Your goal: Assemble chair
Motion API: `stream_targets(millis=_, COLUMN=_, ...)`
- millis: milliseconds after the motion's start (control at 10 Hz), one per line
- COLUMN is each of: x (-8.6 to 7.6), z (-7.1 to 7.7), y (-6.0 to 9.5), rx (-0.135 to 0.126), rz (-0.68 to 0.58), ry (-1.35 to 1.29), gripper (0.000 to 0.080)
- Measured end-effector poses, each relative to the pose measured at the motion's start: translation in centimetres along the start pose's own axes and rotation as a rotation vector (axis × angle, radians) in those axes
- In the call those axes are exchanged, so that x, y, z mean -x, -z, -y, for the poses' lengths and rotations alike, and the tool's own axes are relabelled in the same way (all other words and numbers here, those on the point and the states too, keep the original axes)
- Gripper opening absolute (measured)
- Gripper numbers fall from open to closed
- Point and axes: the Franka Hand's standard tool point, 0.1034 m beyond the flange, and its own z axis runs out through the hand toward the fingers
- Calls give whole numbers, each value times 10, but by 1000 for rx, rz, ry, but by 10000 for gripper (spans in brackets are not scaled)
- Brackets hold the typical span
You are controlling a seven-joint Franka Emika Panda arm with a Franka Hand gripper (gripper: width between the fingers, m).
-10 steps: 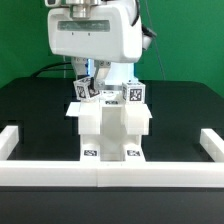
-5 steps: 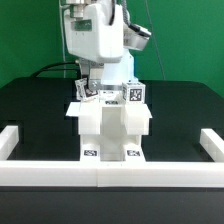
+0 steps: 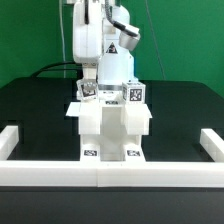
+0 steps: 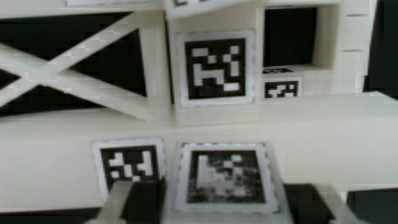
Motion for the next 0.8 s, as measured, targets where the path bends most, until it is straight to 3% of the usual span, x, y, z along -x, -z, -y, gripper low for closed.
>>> stream_targets(millis=200, x=-1, z=-1, y=-1, rx=3, rz=-1, ry=57, gripper=303)
stream_targets(millis=400, x=-2, z=-1, y=-1, rx=8, rz=-2, ry=171, gripper=610)
stream_targets(millis=800, x=-2, z=-1, y=-2, rx=12, rz=-5, ry=626, gripper=647)
